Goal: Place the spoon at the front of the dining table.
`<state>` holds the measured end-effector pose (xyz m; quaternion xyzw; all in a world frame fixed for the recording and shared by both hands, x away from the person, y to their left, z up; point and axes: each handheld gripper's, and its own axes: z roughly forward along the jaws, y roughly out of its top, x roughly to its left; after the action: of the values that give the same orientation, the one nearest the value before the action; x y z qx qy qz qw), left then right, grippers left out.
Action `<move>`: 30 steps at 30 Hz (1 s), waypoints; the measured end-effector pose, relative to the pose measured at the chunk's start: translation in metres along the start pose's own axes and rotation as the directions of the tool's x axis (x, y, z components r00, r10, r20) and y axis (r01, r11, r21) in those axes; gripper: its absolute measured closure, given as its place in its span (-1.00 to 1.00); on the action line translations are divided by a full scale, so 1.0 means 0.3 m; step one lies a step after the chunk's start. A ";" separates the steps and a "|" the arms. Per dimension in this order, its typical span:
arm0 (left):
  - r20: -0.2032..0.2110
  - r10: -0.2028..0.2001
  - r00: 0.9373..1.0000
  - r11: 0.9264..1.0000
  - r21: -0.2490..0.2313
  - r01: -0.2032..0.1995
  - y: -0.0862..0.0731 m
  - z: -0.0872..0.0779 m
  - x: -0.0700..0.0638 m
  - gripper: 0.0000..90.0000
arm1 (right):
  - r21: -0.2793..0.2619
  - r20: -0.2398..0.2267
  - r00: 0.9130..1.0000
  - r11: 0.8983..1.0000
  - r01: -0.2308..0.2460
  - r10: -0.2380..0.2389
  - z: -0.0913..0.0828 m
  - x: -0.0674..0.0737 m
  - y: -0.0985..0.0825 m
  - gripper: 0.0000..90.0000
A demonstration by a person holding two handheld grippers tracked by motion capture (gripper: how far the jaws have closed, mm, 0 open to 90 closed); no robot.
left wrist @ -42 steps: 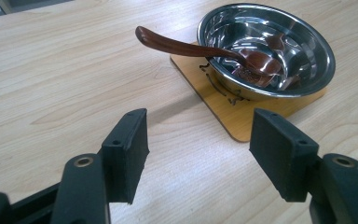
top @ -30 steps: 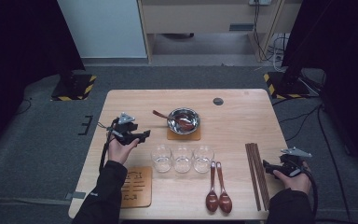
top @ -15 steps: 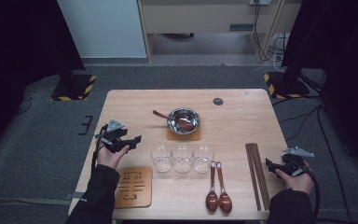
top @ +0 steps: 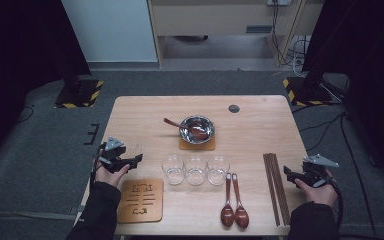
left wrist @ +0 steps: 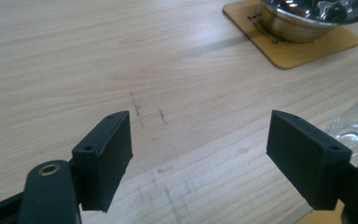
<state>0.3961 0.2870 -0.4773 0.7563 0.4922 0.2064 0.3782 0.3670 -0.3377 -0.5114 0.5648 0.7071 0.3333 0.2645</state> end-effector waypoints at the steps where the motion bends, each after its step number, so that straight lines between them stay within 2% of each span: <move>1: -0.004 0.001 1.000 1.000 0.007 -0.001 -0.007 0.000 0.003 -0.52 | -0.004 -0.001 1.000 1.000 0.000 0.000 -0.002 0.003 0.003 -0.52; 9: -0.032 -0.001 0.999 1.000 0.029 0.002 -0.055 0.004 0.025 -0.52 | -0.043 -0.016 1.000 0.999 0.017 -0.018 -0.029 0.025 0.035 -0.52; 15: -0.068 -0.003 0.998 0.998 0.056 0.007 -0.087 0.013 0.051 -0.53 | -0.057 -0.031 0.999 0.998 0.030 -0.032 -0.040 0.049 0.054 -0.53; 19: -0.082 -0.017 0.996 0.997 0.074 0.023 -0.103 0.023 0.065 -0.53 | -0.072 -0.044 0.998 0.997 0.037 -0.040 -0.047 0.064 0.068 -0.52; 30: -0.076 -0.015 0.997 0.993 0.119 0.024 -0.131 0.063 0.054 -0.54 | -0.094 -0.065 0.996 0.994 0.048 -0.055 -0.070 0.100 0.099 -0.50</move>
<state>0.3929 0.3038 -0.5206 0.7646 0.5250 0.2007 0.3154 0.3632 -0.3080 -0.4750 0.5219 0.7139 0.3776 0.2746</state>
